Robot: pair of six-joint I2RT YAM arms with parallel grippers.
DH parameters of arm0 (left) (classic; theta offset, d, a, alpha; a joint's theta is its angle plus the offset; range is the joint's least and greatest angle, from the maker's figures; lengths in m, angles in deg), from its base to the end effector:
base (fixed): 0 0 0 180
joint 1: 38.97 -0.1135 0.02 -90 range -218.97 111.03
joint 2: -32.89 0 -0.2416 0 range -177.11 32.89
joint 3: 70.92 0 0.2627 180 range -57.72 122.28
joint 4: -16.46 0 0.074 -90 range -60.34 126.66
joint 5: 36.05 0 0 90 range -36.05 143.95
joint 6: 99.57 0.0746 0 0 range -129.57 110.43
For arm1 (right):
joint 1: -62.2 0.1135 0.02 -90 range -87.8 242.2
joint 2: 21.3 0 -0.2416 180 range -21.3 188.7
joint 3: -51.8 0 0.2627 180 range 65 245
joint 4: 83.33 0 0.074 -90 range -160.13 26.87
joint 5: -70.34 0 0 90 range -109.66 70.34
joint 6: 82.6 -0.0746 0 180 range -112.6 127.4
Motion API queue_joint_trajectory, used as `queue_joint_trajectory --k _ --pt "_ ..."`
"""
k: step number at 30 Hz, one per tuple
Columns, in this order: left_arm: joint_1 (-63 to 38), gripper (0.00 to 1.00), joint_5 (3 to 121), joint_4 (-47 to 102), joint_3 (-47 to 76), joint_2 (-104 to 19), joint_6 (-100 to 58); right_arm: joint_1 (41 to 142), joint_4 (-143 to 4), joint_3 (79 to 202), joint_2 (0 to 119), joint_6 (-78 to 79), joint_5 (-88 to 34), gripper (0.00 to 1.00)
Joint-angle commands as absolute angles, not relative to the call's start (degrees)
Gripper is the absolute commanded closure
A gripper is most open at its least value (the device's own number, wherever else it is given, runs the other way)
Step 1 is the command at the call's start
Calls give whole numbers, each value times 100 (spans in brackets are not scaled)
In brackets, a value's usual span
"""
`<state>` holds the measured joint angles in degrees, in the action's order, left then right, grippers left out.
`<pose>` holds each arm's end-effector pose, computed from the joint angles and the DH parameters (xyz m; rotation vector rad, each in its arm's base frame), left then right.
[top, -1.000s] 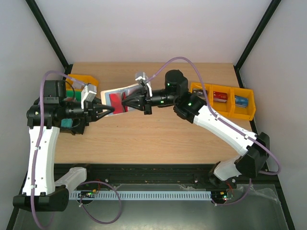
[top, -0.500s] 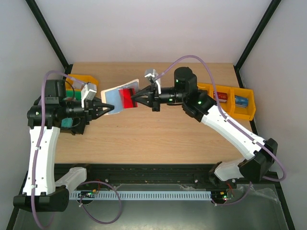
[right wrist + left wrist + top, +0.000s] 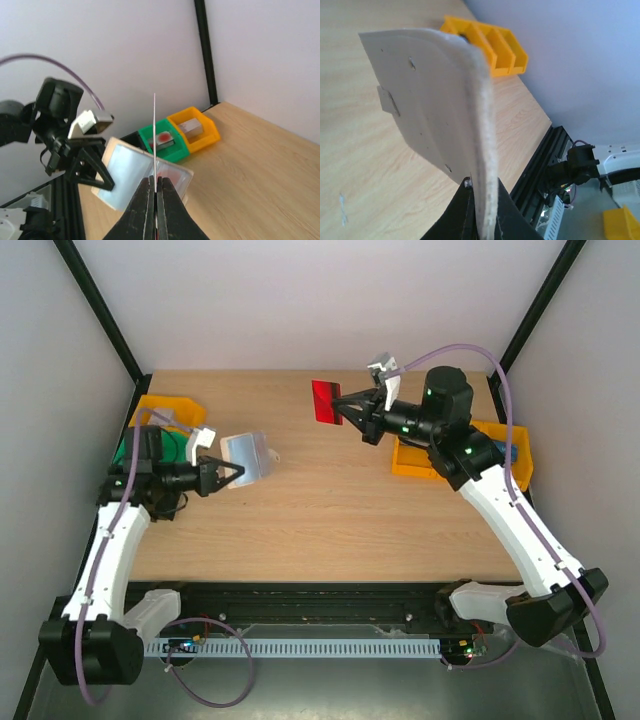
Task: Take the credit cards out of the card holder
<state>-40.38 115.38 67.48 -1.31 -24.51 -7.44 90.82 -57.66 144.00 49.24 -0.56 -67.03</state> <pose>0.2336 -0.0598 0.3039 0.5744 1.9713 -1.1435 0.2440 0.1957 0.4296 -0.9419 1.4743 1.1483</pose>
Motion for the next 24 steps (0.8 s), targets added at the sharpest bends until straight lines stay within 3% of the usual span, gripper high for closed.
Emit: queue_joint_trajectory --k 1,7,10,20,24 --pt "-3894 98 11579 5277 -1016 -2705 -2294 8971 -5704 14264 4915 -63 -6717 98" --pt "-3433 98 11896 4347 -1483 -3595 -2856 8980 -6702 13718 4664 -291 -7873 98" --pt "-3349 98 12109 3403 -1870 -4079 -3399 8979 -6819 13554 4594 -316 -7904 98" --pt "-2814 98 12063 2849 -2250 -4741 -3566 8984 -6762 13537 4735 -298 -7966 98" --pt "-2816 98 11460 2878 -2645 -4618 -3517 8993 -6815 13475 4769 -364 -7988 98"
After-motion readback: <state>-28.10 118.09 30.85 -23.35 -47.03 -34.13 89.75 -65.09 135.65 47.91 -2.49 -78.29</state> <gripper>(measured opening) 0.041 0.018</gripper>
